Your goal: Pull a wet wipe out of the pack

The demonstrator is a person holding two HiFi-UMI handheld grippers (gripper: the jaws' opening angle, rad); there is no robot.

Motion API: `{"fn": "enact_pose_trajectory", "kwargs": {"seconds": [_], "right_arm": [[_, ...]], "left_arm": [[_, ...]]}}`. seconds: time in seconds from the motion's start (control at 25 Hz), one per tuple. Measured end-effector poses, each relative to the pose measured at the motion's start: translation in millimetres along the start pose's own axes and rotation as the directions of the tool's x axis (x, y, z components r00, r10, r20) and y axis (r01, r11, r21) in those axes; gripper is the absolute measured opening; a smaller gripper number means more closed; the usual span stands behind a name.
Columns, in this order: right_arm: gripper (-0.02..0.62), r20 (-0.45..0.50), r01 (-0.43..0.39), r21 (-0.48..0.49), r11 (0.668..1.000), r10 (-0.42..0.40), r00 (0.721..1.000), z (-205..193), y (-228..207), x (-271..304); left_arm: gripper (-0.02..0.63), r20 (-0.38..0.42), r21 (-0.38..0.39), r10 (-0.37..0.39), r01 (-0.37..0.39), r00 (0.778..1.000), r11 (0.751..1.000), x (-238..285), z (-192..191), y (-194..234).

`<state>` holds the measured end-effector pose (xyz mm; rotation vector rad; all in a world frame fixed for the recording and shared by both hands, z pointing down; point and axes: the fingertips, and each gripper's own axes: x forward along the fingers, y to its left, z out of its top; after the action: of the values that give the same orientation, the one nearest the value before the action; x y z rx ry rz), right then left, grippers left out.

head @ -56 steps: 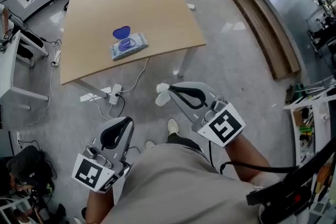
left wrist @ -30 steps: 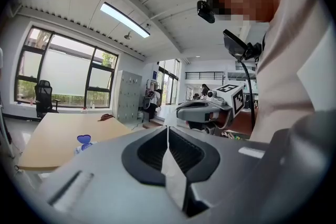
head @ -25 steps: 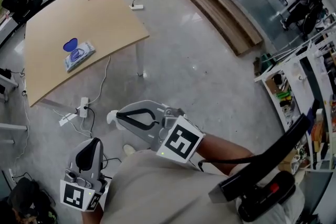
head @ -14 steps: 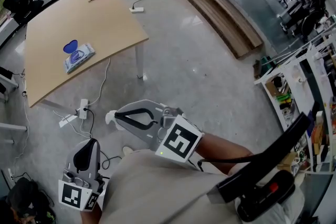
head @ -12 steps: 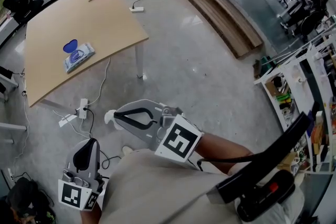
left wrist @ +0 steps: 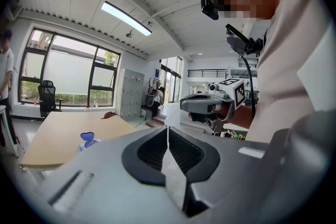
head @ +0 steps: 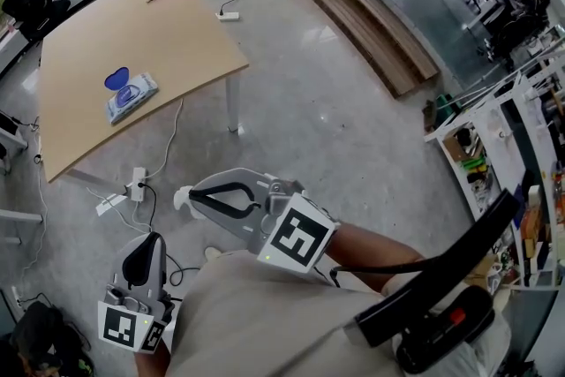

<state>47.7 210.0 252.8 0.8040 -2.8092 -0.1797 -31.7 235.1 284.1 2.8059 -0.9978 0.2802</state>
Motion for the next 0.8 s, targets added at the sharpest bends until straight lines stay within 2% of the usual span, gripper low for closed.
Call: {"fn": "enact_pose_trajectory", "kwargs": {"seconds": [0.44, 0.8], "right_arm": [[0.003, 0.000, 0.015, -0.010, 1.000, -0.015, 1.000, 9.4, 4.9, 25.2], [0.003, -0.020, 0.019, -0.016, 1.000, -0.019, 1.000, 12.5, 15.1, 52.6]], "left_arm": [[0.009, 0.022, 0.000, -0.015, 0.015, 1.000, 1.000, -5.6, 1.3, 26.9], [0.009, 0.011, -0.017, -0.037, 0.037, 0.999, 0.999, -24.3, -12.6, 50.1]]}}
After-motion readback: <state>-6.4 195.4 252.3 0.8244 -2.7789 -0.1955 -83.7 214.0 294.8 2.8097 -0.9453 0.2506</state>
